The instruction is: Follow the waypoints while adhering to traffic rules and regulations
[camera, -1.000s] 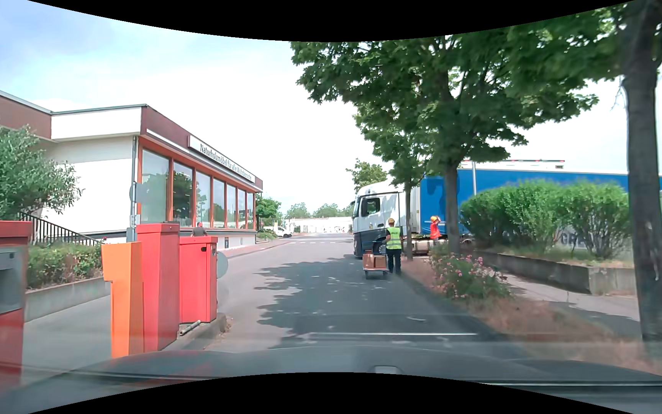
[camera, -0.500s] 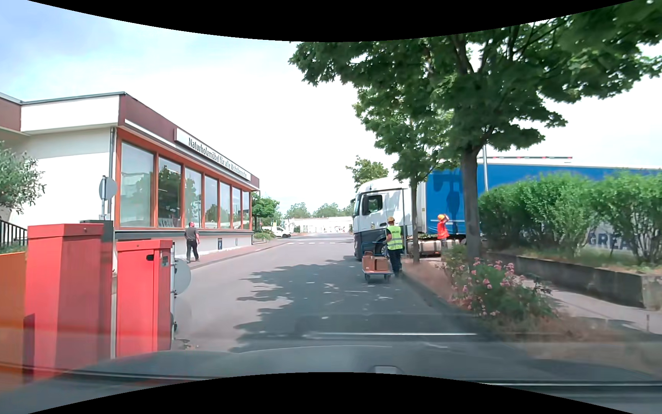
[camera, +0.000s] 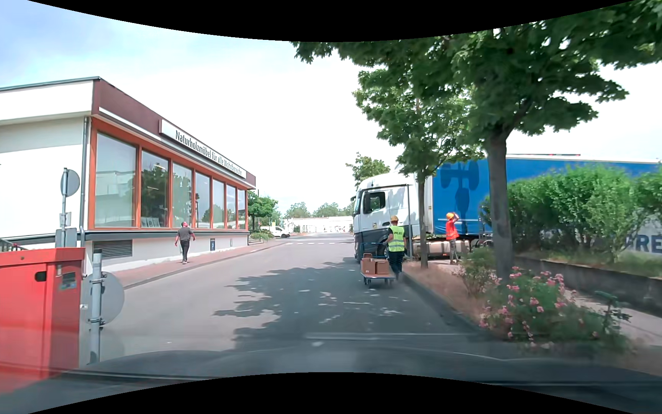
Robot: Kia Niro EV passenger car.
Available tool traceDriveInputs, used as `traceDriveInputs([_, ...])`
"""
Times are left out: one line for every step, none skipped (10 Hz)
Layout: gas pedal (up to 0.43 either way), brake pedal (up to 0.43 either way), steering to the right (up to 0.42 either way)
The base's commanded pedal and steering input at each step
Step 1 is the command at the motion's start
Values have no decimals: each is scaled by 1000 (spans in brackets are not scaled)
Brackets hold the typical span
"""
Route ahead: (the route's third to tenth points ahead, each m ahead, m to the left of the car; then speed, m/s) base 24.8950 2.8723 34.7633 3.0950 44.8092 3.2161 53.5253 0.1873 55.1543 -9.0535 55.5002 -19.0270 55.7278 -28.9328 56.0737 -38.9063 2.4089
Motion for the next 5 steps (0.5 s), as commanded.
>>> traceDriveInputs([8,0,-33])
traceDriveInputs([8,0,-42])
traceDriveInputs([28,0,-55])
traceDriveInputs([28,0,-73])
traceDriveInputs([39,0,-91])
